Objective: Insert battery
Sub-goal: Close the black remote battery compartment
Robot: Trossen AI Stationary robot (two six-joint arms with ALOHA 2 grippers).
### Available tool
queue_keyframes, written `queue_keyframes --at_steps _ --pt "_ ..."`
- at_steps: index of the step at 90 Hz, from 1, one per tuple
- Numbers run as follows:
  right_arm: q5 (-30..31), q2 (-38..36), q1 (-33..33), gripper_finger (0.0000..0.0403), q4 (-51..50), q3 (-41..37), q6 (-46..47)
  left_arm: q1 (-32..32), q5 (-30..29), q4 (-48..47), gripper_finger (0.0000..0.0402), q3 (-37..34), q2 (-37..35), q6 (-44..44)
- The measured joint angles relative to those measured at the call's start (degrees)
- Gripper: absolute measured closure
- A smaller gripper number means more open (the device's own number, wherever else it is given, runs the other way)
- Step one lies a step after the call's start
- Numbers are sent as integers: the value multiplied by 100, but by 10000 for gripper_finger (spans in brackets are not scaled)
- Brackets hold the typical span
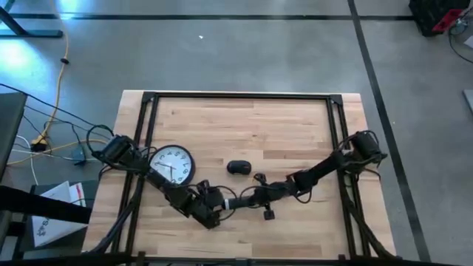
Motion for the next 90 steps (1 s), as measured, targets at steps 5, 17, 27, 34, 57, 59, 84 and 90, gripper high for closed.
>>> queue_keyframes --at_steps 5,17,27,34,57,59,84,90 --pt "-10 98 -7 402 45 39 73 2 -19 115 145 0 -2 79" --pt "-6 217 -8 403 53 118 99 38 -65 339 145 2 -2 281" --pt "-23 227 -41 403 77 171 70 99 -51 402 145 2 31 345" --pt "-50 232 -63 403 125 191 55 114 -35 411 145 2 38 363" --pt "-14 -297 -18 403 144 174 -219 30 -24 184 145 4 -156 256" --pt "-13 -363 -19 403 135 177 -251 16 -36 109 145 4 -180 228" --pt "155 -398 -25 357 -56 183 -676 -175 -339 -503 145 4 -480 -101" --pt "176 -293 13 329 -30 178 -814 -234 -421 -789 145 4 -624 -260"
